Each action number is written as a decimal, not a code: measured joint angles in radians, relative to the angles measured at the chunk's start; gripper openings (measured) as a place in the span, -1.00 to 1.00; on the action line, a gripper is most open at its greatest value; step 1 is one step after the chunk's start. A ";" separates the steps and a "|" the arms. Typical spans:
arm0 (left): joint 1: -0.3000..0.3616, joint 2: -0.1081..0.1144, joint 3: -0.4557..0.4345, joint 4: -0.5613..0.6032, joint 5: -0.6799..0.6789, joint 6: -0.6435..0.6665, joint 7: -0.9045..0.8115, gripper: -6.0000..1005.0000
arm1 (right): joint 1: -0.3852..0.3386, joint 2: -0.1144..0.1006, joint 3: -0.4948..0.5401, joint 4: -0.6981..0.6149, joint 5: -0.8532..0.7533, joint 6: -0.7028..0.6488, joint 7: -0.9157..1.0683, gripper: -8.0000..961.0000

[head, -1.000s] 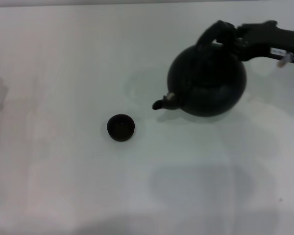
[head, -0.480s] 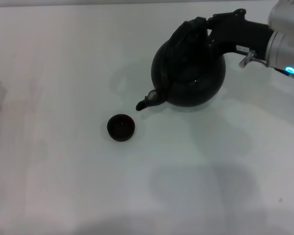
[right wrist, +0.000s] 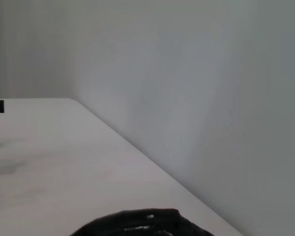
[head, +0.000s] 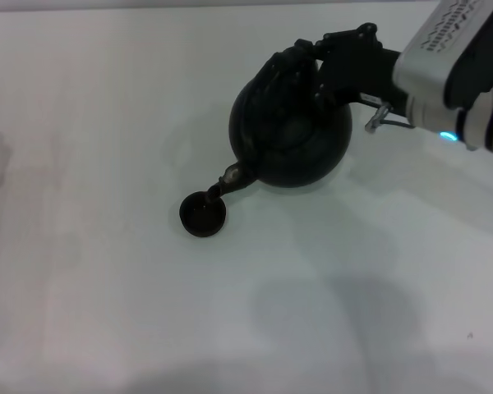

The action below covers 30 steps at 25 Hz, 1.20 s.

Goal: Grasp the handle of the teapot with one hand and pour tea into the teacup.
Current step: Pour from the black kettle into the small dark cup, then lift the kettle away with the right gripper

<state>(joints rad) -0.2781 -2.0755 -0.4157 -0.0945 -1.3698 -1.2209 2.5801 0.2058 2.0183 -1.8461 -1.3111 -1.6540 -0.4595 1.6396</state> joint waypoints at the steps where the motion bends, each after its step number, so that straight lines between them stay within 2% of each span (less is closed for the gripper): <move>1: 0.001 0.000 0.000 0.000 0.000 0.000 0.000 0.77 | 0.002 0.000 -0.015 0.000 0.000 0.016 -0.005 -0.66; 12: 0.002 0.000 0.000 0.021 0.000 0.000 0.000 0.77 | 0.007 0.001 -0.147 -0.014 -0.001 0.186 -0.130 -0.68; 30: 0.000 0.000 0.000 0.022 0.000 0.000 0.000 0.77 | -0.009 0.002 -0.185 -0.035 0.001 0.225 -0.238 -0.72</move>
<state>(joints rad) -0.2776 -2.0755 -0.4157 -0.0721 -1.3698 -1.2211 2.5801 0.1966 2.0202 -2.0313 -1.3458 -1.6535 -0.2345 1.4012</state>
